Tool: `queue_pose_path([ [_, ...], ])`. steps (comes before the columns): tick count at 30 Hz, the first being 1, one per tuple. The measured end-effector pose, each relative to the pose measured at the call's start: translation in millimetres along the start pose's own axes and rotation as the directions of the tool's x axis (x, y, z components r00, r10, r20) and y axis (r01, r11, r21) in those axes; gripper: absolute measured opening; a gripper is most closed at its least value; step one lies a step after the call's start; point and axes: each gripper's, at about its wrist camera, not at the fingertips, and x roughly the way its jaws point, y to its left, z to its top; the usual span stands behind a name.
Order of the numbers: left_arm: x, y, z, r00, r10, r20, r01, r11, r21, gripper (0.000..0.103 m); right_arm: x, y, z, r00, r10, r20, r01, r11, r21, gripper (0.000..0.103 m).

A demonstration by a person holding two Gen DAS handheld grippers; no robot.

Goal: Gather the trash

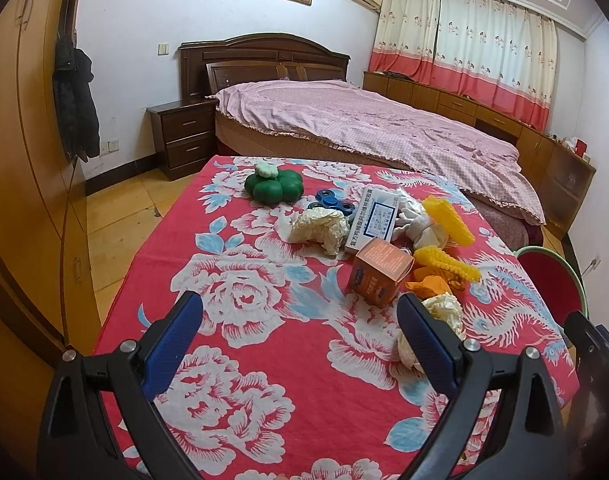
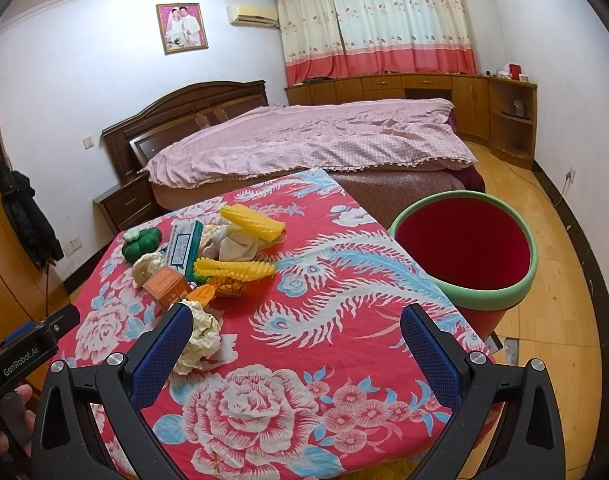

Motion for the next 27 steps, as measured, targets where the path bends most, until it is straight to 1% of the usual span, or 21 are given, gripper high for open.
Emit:
queue_pose_path([
  [27, 0.4, -2.1, 3.6, 1.000, 0.004, -0.005, -0.004, 1.000, 0.005, 0.097, -0.7, -4.7, 1.3, 1.000, 0.006, -0.009, -0.006, 1.000, 0.016, 0.103],
])
